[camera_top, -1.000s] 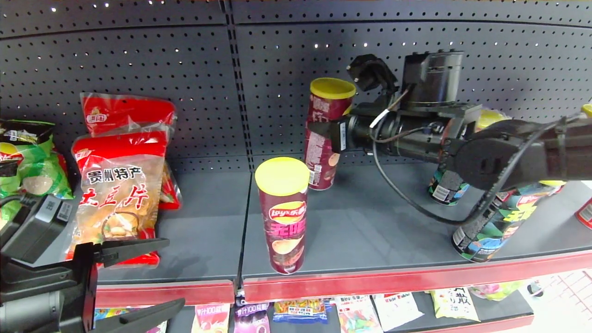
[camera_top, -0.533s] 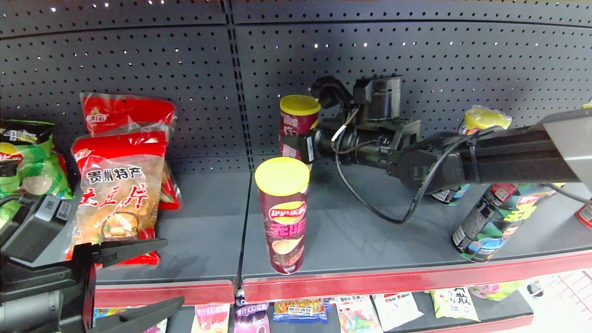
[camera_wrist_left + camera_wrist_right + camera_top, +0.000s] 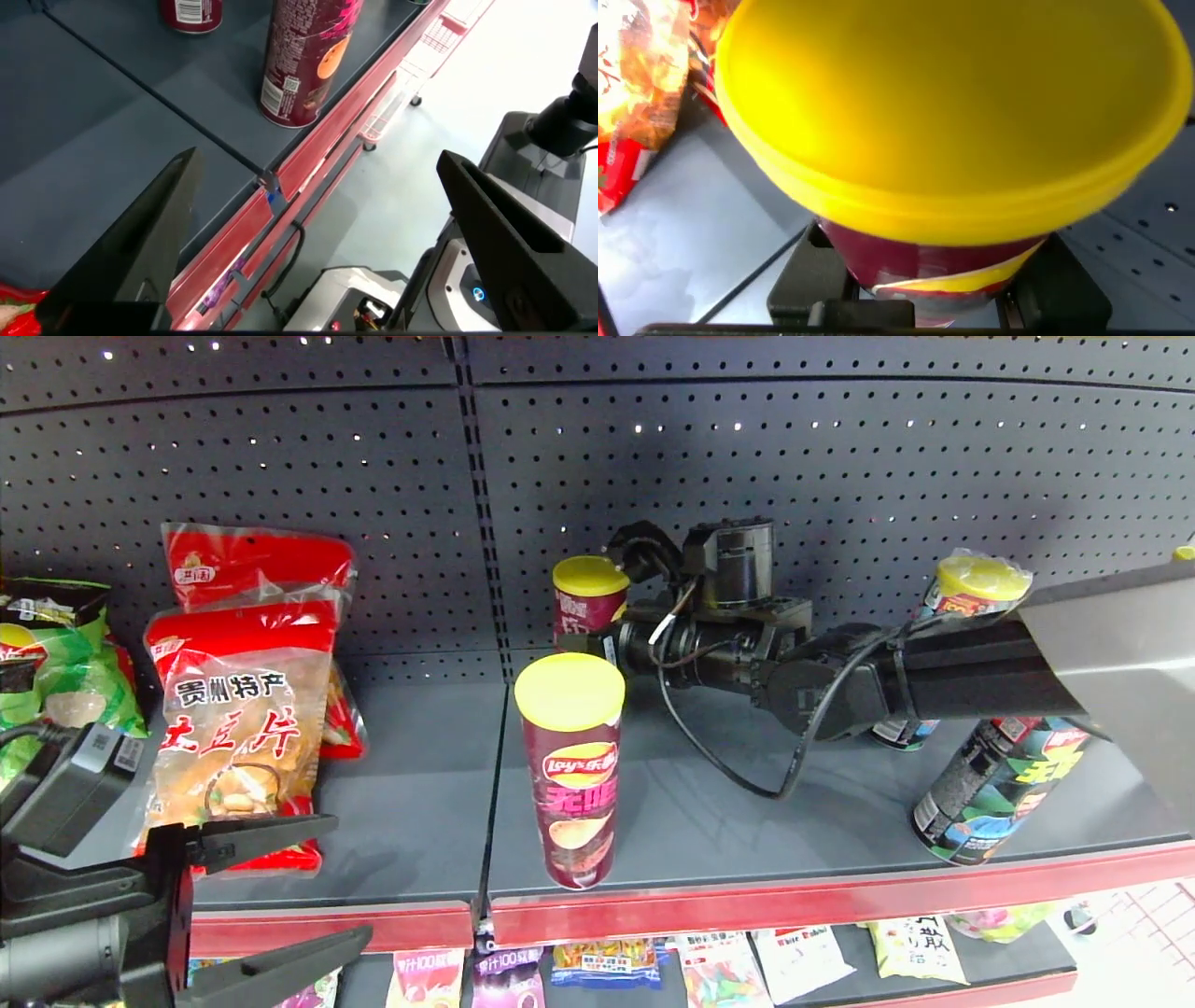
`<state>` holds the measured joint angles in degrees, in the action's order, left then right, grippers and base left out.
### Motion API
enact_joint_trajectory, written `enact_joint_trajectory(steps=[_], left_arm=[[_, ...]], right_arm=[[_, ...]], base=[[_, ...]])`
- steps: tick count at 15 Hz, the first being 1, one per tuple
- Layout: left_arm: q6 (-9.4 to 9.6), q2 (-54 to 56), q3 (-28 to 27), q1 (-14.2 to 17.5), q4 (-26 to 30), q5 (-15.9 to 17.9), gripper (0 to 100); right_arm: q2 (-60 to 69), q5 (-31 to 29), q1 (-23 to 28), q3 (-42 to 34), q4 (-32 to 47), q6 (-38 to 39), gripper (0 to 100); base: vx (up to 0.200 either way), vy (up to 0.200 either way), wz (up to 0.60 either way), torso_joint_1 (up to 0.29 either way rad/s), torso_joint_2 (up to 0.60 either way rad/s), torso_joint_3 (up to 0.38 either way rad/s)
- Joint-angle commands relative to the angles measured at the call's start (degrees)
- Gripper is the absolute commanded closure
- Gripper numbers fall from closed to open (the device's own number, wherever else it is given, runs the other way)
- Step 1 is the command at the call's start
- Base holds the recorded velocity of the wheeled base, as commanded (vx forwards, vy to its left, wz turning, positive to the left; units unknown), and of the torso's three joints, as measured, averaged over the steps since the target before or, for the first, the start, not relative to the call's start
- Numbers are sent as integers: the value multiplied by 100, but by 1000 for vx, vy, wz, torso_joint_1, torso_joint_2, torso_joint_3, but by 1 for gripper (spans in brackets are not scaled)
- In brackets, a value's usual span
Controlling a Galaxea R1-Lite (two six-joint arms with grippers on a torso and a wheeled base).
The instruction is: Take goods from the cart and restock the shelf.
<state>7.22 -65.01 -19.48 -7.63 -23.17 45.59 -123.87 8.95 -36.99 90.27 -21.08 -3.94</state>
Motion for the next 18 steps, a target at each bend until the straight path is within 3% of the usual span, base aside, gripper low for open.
enact_joint_trajectory(steps=[1, 6, 7, 12, 15, 18], left_arm=[[-1, -29, -3, -10, -3, 2, 0], [-10, -47, -3, -10, 6, 2, 0], [-10, -64, -12, -10, -3, 2, 0], [-10, -82, -12, -10, -3, 2, 0], [-10, -91, -12, -10, 6, 2, 0], [-1, -196, -3, -19, -3, -50, 0]], right_arm=[[21, 2, -2, -1, -2, -2, 100], [12, -7, 25, -18, -2, -2, 100], [12, -7, 25, -18, -2, -2, 0], [205, -192, -10, -194, -2, 42, 0], [566, -262, -54, -625, -2, 42, 0], [1374, -587, -98, -1530, -10, 60, 0]], base=[[0, 0, 0, 0, 0, 0], [0, 0, 0, 0, 0, 0], [0, 0, 0, 0, 0, 0], [0, 0, 0, 0, 0, 0], [0, 0, 0, 0, 0, 0], [0, 0, 0, 0, 0, 0]])
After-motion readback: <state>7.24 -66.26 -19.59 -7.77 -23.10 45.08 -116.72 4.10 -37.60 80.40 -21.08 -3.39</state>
